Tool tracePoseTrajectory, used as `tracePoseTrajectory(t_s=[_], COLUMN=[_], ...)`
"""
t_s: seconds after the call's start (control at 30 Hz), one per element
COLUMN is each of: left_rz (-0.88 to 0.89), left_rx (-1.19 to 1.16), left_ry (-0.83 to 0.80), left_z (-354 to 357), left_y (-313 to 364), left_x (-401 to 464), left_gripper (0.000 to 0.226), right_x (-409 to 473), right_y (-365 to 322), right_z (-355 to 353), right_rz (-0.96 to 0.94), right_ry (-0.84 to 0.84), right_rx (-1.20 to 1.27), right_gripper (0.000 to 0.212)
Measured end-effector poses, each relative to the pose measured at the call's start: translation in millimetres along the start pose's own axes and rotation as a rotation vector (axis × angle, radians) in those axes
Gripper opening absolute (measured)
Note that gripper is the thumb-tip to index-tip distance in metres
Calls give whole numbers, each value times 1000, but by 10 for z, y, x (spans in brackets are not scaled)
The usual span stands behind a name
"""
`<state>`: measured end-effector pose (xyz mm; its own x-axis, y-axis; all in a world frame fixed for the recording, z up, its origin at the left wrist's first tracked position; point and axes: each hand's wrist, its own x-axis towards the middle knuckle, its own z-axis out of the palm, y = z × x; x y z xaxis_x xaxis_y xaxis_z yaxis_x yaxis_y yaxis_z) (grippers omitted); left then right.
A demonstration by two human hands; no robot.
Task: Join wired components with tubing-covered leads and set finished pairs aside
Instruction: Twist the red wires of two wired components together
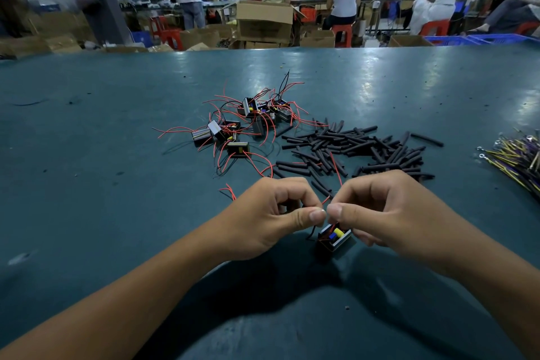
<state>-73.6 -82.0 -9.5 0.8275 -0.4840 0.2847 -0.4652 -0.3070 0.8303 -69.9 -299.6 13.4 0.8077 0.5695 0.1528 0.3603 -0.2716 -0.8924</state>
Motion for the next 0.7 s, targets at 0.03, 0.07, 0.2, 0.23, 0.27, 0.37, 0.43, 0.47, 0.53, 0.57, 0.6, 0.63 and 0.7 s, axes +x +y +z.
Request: tracePoseTrajectory(t_s=[0.03, 0.07, 0.2, 0.23, 0.27, 0.37, 0.43, 0.47, 0.53, 0.57, 0.6, 0.63, 0.7], left_rz=[-1, -1, -6, -9, -11, -9, -2, -1, 3, 8, 11, 12, 20], left_rx=[-4, -9, -27, -31, -35, -38, -23, -20, -14, -9, -4, 0, 18], left_ry=[-1, -2, -7, -8, -9, -24, -27, -24, -10, -2, 5, 12, 18], left_z=[2, 4, 2, 1, 2, 8, 13, 16, 12, 10, 9, 7, 8], left_y=[0, -3, -18, -18, -16, -6, 1, 3, 0, 0, 2, 7, 15], left_x=[3, 5, 9, 8, 7, 2, 4, 7, 7, 5, 2, -1, -2], left_gripper=[11, 12, 12, 12, 12, 13, 13, 12, 12, 13, 13, 13, 12], right_x=[-3, -1, -8, -8, -9, -14, -12, -15, -36, -49, -51, -46, -47], right_y=[-3, -6, 4, 7, 8, 20, -7, -3, -30, -58, -77, -108, -153], right_z=[-4, -8, -15, -15, -12, -21, -23, -28, -44, -48, -47, -44, -31], right_rz=[5, -1, -84, -110, -141, -328, -468, -506, -467, -379, -245, -79, 245], right_ry=[0, 5, 18, 19, 24, 79, 90, 101, 147, 195, 243, 257, 195], right_rx=[25, 31, -109, -132, -150, -406, -684, -767, -706, -592, -450, -290, 33], right_gripper=[16, 14, 4, 3, 4, 11, 10, 9, 10, 13, 22, 31, 39])
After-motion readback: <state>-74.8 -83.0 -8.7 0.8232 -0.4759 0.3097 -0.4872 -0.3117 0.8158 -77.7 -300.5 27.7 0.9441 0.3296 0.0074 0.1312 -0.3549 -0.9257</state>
